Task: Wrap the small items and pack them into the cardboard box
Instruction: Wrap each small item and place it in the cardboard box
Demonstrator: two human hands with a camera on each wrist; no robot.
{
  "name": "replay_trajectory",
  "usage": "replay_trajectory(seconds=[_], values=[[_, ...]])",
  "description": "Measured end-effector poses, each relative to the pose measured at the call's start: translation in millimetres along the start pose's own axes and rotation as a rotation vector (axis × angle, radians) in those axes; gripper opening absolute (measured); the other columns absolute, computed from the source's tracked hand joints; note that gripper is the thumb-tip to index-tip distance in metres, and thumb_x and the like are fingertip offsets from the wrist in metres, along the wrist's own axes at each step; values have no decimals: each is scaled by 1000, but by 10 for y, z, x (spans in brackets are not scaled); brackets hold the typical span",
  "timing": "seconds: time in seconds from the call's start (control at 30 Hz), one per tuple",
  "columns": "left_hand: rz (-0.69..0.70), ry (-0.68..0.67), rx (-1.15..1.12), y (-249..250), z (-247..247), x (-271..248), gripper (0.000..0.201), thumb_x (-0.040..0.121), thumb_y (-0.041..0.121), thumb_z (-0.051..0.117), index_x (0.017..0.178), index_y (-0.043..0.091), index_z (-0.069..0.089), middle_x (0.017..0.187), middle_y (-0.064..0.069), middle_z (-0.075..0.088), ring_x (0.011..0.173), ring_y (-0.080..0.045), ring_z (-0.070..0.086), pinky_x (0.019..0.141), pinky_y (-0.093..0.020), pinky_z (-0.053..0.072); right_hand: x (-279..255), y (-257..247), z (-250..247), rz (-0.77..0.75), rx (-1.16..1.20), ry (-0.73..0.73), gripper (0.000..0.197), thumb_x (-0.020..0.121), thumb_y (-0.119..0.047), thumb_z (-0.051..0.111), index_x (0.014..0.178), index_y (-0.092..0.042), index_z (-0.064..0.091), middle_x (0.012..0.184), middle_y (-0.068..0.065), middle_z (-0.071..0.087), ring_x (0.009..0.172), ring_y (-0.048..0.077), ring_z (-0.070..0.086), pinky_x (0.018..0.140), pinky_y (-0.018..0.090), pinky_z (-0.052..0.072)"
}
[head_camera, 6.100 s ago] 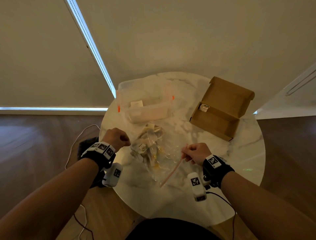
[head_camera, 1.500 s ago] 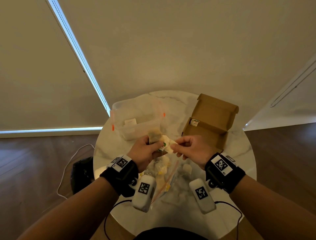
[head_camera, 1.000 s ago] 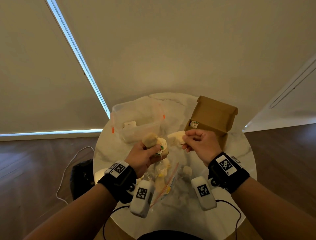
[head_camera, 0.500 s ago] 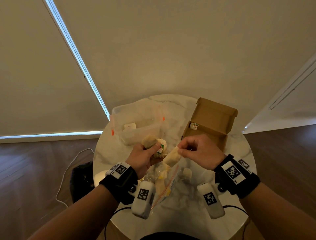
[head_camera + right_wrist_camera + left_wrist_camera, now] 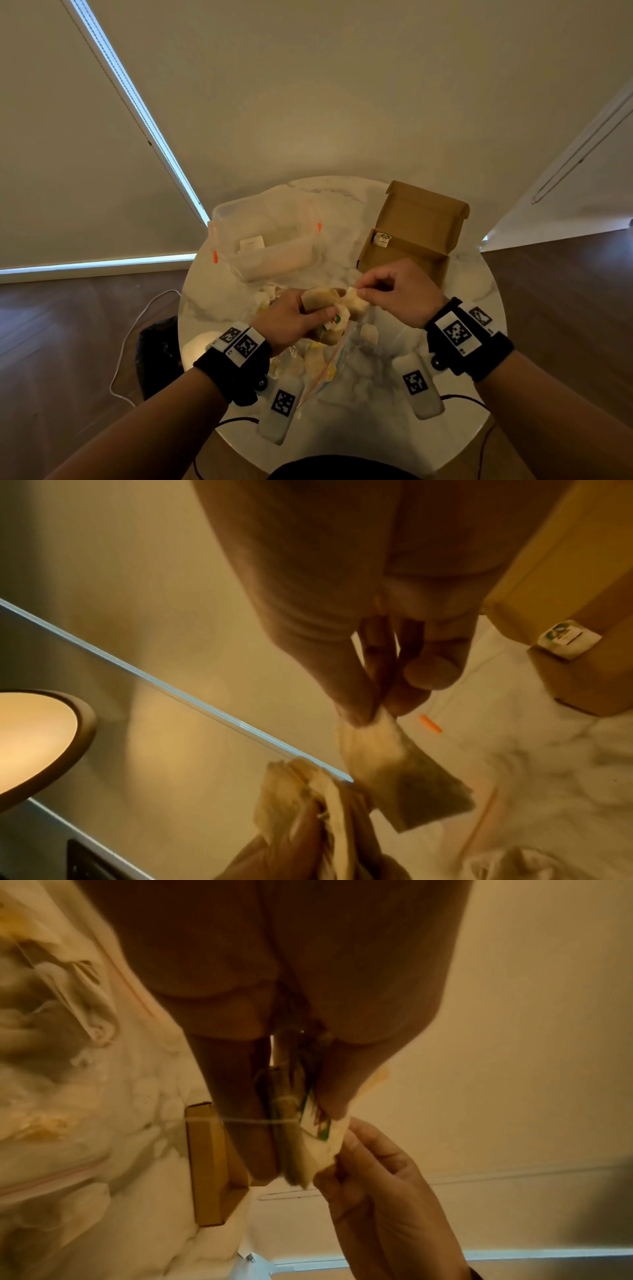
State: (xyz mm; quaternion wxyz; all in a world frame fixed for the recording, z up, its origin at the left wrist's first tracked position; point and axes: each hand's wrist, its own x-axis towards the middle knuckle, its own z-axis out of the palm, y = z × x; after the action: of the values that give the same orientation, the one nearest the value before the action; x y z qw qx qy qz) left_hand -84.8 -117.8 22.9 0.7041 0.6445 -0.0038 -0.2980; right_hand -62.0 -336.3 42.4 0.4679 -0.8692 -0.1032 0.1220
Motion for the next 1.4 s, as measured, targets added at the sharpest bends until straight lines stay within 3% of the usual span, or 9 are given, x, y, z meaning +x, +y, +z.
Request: replay_trajectory(seconds=[0.13, 0.27, 0.37, 0.43, 0.53, 0.73, 0.93, 1.17, 1.4], values=[[-2, 27, 29, -2, 6, 6, 12, 92, 0, 58, 97, -2, 68, 79, -8, 70, 73, -23, 69, 64, -33, 58, 64, 21, 64, 21, 102, 3, 8, 84, -16, 72, 86, -23, 75, 70, 1, 72, 59, 12, 65, 59, 24, 54], [-2, 77, -3, -36, -87, -17, 12, 91, -2, 57, 96, 2, 68, 80, -7, 73, 75, -23, 70, 63, -35, 59, 168, 399, 171, 239, 340, 98, 15, 92, -15, 62, 89, -6, 74, 72, 8, 70, 63, 19, 62, 55, 23, 51], [-10, 133, -17, -71, -173, -48, 13, 91, -2, 57, 99, 1, 67, 83, -11, 72, 77, -26, 69, 64, -37, 59, 275, 983, 366, 386, -220, -4, 15, 92, -20, 61, 84, -14, 73, 82, -2, 69, 78, 19, 64, 66, 22, 45], [-18, 152, -19, -93, -228, -68, 15, 91, -2, 57, 102, -3, 67, 87, -17, 71, 78, -28, 69, 64, -36, 59, 311, 1309, 524, 463, -457, -122, 19, 88, -22, 63, 101, -13, 73, 105, 6, 70, 97, 24, 64, 81, 27, 50], [-25, 159, -19, -142, -289, -88, 18, 91, -1, 57, 105, -8, 65, 93, -28, 68, 80, -33, 67, 65, -38, 59, 336, 1516, 710, 482, -560, -227, 35, 84, -27, 69, 116, -14, 63, 118, 9, 63, 104, 29, 61, 86, 32, 50], [-5, 210, -37, -169, -321, -108, 13, 90, -6, 56, 98, -8, 66, 78, -16, 66, 70, -27, 67, 61, -35, 58, 429, 1607, 915, 431, -668, -275, 22, 89, -15, 62, 108, -4, 62, 117, 18, 58, 107, 33, 58, 89, 36, 47], [-2, 218, -48, -140, -327, -146, 13, 90, -5, 56, 99, -10, 65, 78, -17, 66, 68, -26, 68, 60, -34, 58, 322, 1517, 766, 487, -436, -143, 6, 82, -17, 68, 79, -15, 63, 87, 8, 65, 87, 27, 63, 68, 27, 45], [16, 156, 25, -31, -218, -145, 13, 91, -4, 58, 95, 0, 69, 79, -9, 72, 72, -24, 69, 63, -34, 59, 147, 939, 101, 305, -229, 38, 11, 80, -27, 75, 86, -18, 74, 79, -5, 68, 77, 12, 62, 72, 25, 48], [83, 33, 195, 204, -13, -115, 16, 91, 2, 60, 89, 12, 73, 77, 1, 74, 71, -21, 71, 64, -30, 58, 56, 84, -154, 102, 49, 103, 9, 84, -20, 72, 88, -13, 76, 70, 2, 72, 57, 10, 64, 55, 23, 51]])
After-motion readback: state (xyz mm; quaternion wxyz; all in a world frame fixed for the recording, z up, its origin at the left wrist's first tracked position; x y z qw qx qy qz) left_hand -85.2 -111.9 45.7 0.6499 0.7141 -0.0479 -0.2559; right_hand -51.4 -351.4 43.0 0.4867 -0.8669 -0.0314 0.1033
